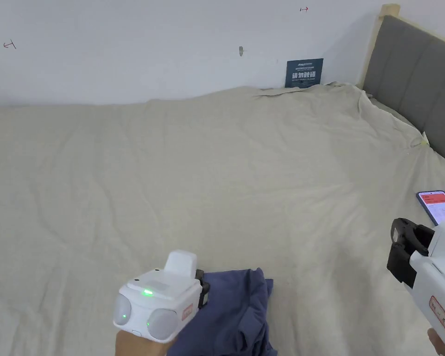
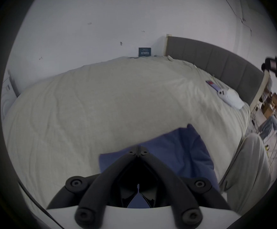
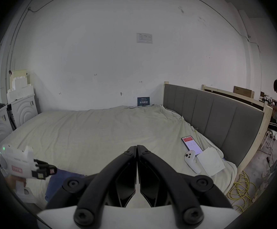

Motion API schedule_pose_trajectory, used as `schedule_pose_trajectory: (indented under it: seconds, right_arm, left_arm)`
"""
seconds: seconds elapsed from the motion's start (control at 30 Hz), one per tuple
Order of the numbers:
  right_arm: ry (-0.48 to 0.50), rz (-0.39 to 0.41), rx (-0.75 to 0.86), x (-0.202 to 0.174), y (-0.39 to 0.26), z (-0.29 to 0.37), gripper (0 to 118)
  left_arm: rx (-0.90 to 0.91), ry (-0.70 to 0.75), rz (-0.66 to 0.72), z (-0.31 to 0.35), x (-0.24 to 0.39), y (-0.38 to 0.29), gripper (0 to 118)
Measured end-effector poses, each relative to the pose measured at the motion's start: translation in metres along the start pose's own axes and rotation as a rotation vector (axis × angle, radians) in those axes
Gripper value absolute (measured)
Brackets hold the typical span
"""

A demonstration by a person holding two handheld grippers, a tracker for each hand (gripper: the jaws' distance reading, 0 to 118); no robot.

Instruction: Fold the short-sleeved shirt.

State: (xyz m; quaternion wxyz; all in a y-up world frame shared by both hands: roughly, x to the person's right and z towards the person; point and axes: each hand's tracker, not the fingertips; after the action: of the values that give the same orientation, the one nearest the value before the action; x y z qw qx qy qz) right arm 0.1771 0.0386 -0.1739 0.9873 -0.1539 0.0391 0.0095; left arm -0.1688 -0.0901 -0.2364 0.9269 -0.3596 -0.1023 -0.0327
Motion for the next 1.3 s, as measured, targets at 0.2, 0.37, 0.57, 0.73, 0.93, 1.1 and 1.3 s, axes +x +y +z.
schedule_pose_trajectory:
  seconds: [0.2,0.37,0.57,0.73,0.93,1.1,1.3]
  right_arm:
    - [-0.025,-0.011,-0.012,0.009,-0.004,0.003,1]
    - [-0.043,-0.012,-0.023,0.016,-0.007,0.004,1]
    - [-0.051,-0.017,-0.032,0.02,-0.008,0.0,1]
    - [-0.047,-0.016,-0.03,0.015,-0.004,0.001,1]
    - [-0.049,-0.016,-0.031,0.015,-0.003,0.002,1]
    - [-0.052,-0.012,-0.027,0.014,0.0,0.006,1]
    - [-0.048,-0.002,-0.013,0.011,0.006,0.009,1]
  left_arm:
    - [-0.088,-0.091,-0.047,-0.031,0.044,-0.022,0]
    - [-0.102,-0.11,-0.081,-0.04,0.075,-0.027,0]
    - [-0.096,-0.146,-0.07,-0.05,0.1,-0.025,0]
    - [-0.087,-0.165,-0.045,-0.054,0.113,-0.029,0]
    - [-0.095,-0.224,-0.007,-0.058,0.131,-0.033,0]
    - [-0.073,-0.262,-0.011,-0.05,0.136,-0.031,0]
    - [0.067,-0.276,0.054,-0.019,0.119,0.006,0]
